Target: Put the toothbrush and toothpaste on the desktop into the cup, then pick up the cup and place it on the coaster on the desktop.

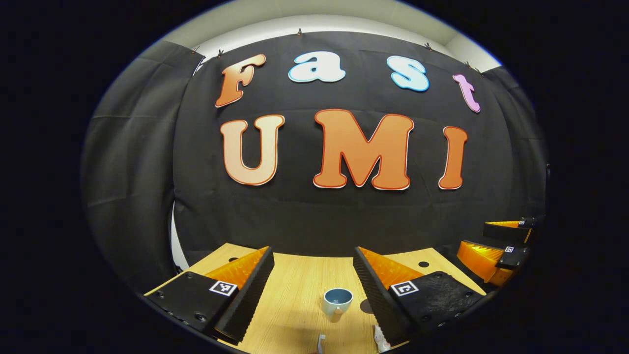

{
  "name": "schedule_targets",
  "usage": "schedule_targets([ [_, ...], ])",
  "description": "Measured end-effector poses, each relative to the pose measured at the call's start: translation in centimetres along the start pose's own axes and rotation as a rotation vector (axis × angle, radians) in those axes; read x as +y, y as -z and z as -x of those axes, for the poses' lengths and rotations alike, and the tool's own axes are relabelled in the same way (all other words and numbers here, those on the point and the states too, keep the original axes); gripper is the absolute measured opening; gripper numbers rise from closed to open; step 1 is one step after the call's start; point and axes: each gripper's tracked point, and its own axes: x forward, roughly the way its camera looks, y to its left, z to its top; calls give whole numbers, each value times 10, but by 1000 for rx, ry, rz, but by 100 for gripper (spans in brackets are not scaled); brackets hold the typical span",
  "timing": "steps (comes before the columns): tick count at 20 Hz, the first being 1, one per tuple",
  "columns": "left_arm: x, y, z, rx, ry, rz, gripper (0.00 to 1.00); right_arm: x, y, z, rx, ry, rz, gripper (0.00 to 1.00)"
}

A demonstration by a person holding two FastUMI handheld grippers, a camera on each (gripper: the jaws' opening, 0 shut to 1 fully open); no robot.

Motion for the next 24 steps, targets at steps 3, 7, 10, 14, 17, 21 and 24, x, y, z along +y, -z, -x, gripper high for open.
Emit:
schedule_targets([
  [3,1,4,2,21,-25,1,97,-3,5,-2,23,-27,1,98],
  [7,-3,13,1,59,-16,-5,97,-5,17,-7,61,-38,-2,98],
  [10,-5,32,-7,129,19,4,97,-8,38,-13,128,-11,-3,98],
  [14,-1,77,-20,285,39,53,98,-6,77,-15,263,-3,-22,99],
  [17,0,116,-26,460,53,103,98,-1,104,-20,377,5,-36,98],
  [21,2,162,-31,661,66,107,98,6,149,-15,528,-18,-20,96],
  [24,-3,160,-34,806,65,82,98,19,183,-13,656,-43,-36,95],
])
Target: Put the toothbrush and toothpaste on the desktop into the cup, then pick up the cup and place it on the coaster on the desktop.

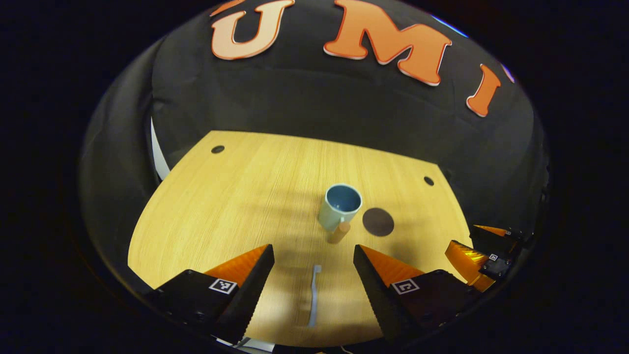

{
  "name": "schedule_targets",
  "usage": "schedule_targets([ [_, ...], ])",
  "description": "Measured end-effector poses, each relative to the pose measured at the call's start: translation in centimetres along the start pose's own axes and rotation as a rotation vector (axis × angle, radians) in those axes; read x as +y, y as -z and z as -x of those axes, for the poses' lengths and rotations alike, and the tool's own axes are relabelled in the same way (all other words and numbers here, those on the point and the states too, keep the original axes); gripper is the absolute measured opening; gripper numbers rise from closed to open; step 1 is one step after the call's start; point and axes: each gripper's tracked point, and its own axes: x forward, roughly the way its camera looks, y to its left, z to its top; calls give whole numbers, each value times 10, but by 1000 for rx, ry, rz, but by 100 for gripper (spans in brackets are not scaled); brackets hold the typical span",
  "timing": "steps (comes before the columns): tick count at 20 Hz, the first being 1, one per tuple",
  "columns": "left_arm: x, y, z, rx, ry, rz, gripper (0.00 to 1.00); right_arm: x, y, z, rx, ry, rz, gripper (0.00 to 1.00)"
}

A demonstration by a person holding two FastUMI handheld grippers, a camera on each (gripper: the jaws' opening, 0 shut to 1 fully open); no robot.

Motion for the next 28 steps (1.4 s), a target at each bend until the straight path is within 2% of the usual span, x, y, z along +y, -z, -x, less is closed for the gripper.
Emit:
schedule_targets([
  [5,-3,-12,2,181,17,13,98,7,25,-21,130,-11,-15,94],
  [10,0,5,13,335,50,76,98,10,49,-45,232,-10,-8,94],
  [12,7,8,9,393,45,78,93,10,59,-51,278,-15,-14,94],
  [14,6,17,8,460,37,60,96,13,68,-59,327,-23,-29,94],
  [17,-3,18,7,528,38,39,96,18,83,-69,403,-37,-40,86],
  [21,0,-8,4,592,26,57,96,28,99,-78,491,-54,-46,82],
  [23,13,-9,4,623,21,89,95,31,106,-80,529,-56,-42,80],
  [25,18,-11,9,656,20,108,82,33,112,-82,554,-55,-45,78],
  [26,16,-10,10,669,22,112,86,33,115,-82,567,-56,-51,77],
  [27,17,-10,9,680,17,112,82,35,116,-83,581,-58,-59,72],
  [28,16,-11,7,689,17,121,83,35,119,-83,594,-56,-65,75],
])
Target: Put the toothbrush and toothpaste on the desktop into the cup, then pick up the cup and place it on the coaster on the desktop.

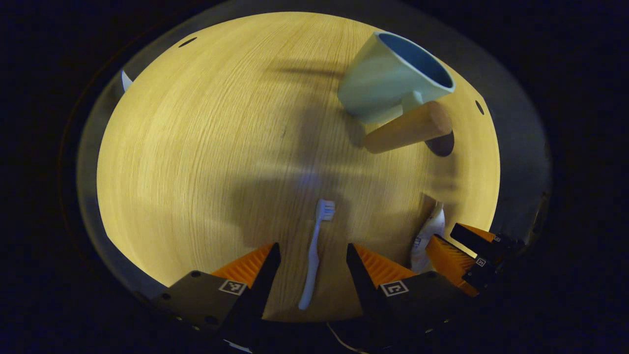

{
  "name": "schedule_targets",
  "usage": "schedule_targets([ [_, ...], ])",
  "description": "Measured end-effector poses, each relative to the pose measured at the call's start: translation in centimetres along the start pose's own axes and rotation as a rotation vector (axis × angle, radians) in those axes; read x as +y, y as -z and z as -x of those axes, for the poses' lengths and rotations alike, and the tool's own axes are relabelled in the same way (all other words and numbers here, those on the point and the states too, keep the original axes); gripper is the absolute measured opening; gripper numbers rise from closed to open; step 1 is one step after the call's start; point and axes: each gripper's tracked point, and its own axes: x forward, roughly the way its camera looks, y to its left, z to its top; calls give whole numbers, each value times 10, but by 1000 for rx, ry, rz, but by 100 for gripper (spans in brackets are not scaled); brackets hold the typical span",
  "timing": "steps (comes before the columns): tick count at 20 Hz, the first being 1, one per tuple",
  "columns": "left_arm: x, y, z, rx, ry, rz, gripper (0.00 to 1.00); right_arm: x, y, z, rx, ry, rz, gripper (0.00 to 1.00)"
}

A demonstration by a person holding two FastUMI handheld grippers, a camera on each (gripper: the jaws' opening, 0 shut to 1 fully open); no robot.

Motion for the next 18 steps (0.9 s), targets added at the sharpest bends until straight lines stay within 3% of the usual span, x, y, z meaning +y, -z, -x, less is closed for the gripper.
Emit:
schedule_targets([
  [1,-1,1,-2,10,-1,6,79,0,2,-4,10,-2,-6,69],
  [2,-2,0,-1,18,1,15,74,0,4,-6,20,-2,-13,73],
  [4,-3,-1,-1,24,-15,16,63,1,3,-9,31,-9,-32,70],
  [9,4,-9,1,38,-33,6,48,9,9,-14,83,-48,-81,63],
  [10,4,-9,3,41,-46,4,37,12,11,-14,87,-54,-87,58],
  [12,9,-9,3,43,-69,-11,23,16,12,-17,99,-58,-108,51],
  [13,10,-12,8,45,-74,-8,20,17,14,-16,111,-65,-121,41],
  [14,6,-11,1,47,-72,-14,11,18,19,-17,123,-83,-136,39],
  [15,5,-11,2,45,-73,-15,9,18,23,-19,139,-82,-148,28],
  [16,5,-12,4,45,-71,-20,10,19,26,-19,147,-90,-166,27],
  [17,5,-14,5,39,-62,-17,9,21,26,-20,144,-99,-173,19],
  [18,1,-14,4,40,-48,-13,7,25,26,-21,143,-116,-178,20],
])
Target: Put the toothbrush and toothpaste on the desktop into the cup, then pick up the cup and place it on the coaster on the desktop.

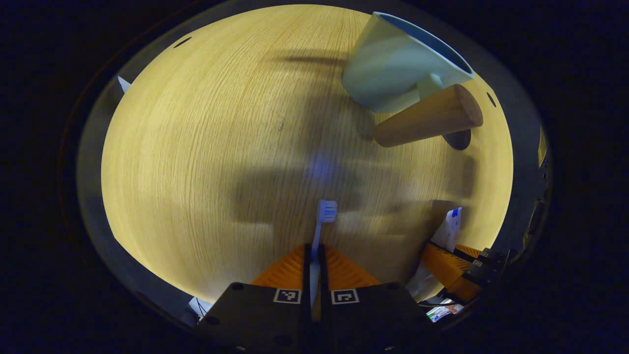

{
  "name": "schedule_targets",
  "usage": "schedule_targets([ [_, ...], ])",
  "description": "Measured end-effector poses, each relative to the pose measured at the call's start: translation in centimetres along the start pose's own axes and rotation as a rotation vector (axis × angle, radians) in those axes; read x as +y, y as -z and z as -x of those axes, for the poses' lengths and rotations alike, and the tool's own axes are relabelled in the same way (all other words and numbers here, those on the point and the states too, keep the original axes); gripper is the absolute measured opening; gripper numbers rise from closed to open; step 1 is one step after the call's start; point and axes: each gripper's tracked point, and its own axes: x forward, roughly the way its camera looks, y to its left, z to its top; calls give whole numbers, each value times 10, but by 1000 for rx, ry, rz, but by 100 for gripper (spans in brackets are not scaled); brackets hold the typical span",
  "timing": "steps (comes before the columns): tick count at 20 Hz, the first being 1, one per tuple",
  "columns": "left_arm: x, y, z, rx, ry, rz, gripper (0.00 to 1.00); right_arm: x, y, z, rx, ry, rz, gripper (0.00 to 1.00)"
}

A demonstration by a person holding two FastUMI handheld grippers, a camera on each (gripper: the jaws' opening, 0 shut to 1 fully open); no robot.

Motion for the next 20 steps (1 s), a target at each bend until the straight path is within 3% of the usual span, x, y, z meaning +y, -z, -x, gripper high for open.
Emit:
schedule_targets([
  [5,-12,-2,1,-25,81,-3,5,2,-2,1,-23,-51,-22,10],
  [17,-11,-17,10,-186,93,-79,5,-9,-11,27,-155,-59,-14,10],
  [20,-20,-21,16,-234,126,-93,5,-9,-15,38,-200,-71,-8,10],
])
